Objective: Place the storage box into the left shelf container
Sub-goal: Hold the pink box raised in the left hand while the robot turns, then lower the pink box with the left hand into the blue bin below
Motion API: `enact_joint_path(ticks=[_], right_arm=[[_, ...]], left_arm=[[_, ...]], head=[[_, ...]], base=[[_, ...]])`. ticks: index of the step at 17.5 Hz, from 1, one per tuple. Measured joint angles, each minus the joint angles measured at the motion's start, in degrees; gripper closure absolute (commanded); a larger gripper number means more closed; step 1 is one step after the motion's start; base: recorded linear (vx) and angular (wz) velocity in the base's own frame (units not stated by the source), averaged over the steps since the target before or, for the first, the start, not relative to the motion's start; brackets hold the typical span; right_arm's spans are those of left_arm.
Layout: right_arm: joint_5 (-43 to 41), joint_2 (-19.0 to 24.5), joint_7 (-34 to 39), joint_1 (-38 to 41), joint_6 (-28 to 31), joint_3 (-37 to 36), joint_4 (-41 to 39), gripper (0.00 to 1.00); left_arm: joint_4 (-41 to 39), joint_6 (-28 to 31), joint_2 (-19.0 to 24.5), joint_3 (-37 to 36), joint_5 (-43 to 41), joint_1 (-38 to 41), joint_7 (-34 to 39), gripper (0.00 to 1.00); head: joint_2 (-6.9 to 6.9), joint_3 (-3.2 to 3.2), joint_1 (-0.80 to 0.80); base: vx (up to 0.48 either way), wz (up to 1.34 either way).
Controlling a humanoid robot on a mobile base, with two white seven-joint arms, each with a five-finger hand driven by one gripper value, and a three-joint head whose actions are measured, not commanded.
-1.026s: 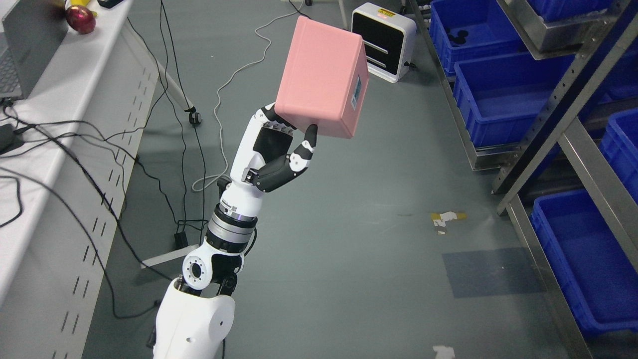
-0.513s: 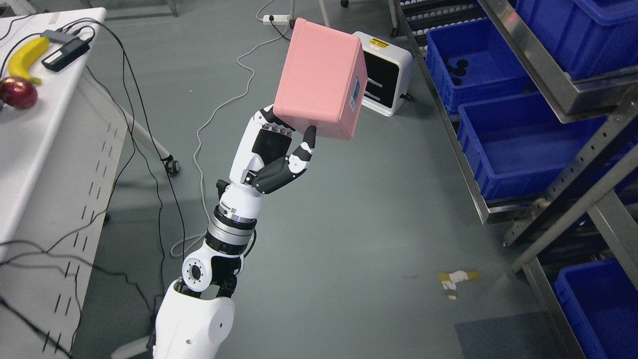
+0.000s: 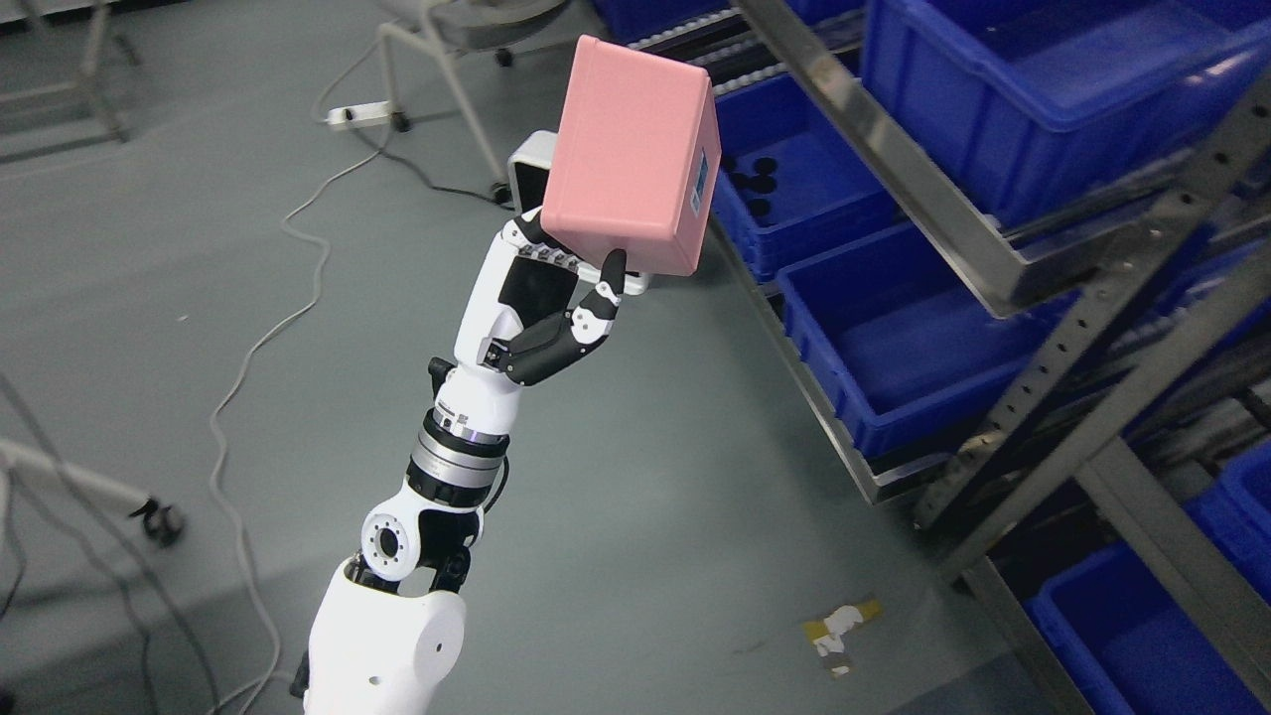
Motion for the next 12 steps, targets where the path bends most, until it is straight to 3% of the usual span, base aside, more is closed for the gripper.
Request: enact_joint_path(ticks=[12], right_arm=[[0.0,0.0,-0.36,0.02,0.0,0.0,0.0,0.0]], left_arm=[[0.04,-2.28,0.0,0.32,-0.48,8.65,-8.52,0.98]], head=[[0.0,0.0,0.0]], base=[[0.172,-1.11]])
